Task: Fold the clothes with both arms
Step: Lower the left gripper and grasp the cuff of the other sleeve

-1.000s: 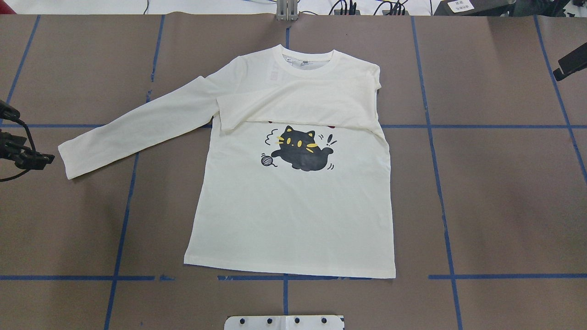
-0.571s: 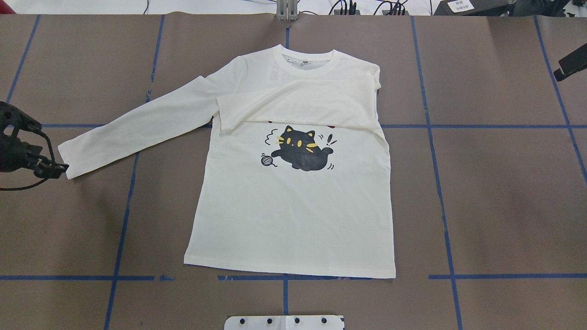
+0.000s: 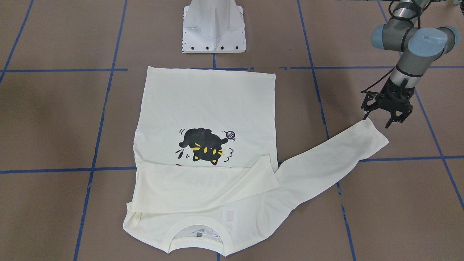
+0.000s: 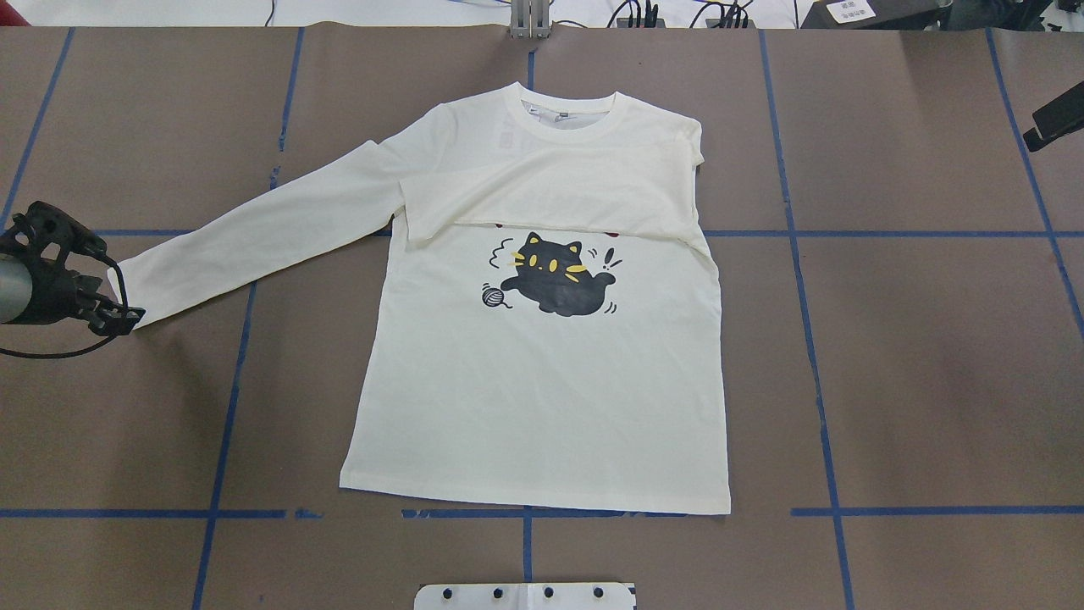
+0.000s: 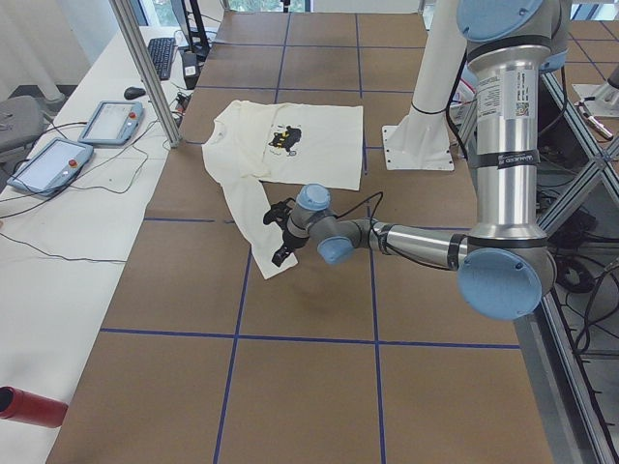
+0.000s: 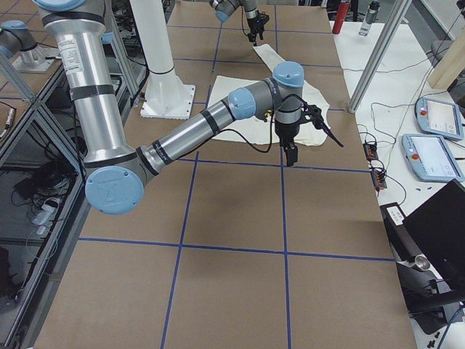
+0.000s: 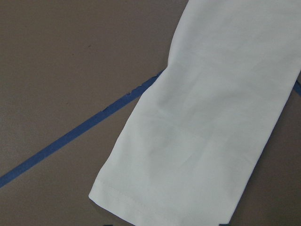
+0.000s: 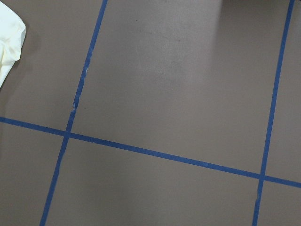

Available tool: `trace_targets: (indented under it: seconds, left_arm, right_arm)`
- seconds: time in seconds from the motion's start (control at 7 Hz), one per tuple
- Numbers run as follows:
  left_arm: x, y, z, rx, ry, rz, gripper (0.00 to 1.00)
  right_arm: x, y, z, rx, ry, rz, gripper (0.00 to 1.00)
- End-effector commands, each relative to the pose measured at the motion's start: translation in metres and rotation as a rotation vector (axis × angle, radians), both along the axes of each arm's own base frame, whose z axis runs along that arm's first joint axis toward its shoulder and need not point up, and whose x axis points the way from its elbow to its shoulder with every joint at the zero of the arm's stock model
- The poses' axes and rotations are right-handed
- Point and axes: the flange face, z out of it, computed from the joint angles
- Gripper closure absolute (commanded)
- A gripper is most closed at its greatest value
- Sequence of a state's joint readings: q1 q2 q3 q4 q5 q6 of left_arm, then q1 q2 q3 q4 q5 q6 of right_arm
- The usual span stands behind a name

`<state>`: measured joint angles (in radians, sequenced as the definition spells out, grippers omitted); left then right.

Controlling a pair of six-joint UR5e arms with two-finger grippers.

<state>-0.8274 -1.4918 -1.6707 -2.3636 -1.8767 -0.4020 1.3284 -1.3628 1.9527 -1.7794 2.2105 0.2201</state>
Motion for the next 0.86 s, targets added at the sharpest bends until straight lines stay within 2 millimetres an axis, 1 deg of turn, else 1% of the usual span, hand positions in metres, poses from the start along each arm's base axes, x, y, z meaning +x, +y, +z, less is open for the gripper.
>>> trace_targets:
  seconds: [0.0,0.14,0.43,0.57,0.71]
  left_arm:
    - [0.013,0.007,0.003,0.005,0.003,0.027,0.2]
    - [0.015,0.008,0.01,0.007,0.003,0.034,0.2]
    - [0.014,0.01,0.024,0.013,0.007,0.035,0.37]
    - [0.015,0.009,0.023,0.015,0.011,0.036,0.42]
    - [0.014,0.009,0.019,0.019,0.016,0.033,0.6]
  right_arm:
    - [0.0,0.002,0.004,-0.009,0.001,0.003,0.0]
    - [0.001,0.002,0.004,-0.009,0.002,0.003,0.0]
    - [0.001,0.002,0.002,-0.009,0.0,0.006,0.0]
    - [0.0,0.002,0.002,-0.008,-0.001,0.006,0.0]
    - [0.0,0.002,0.002,-0.008,-0.001,0.006,0.0]
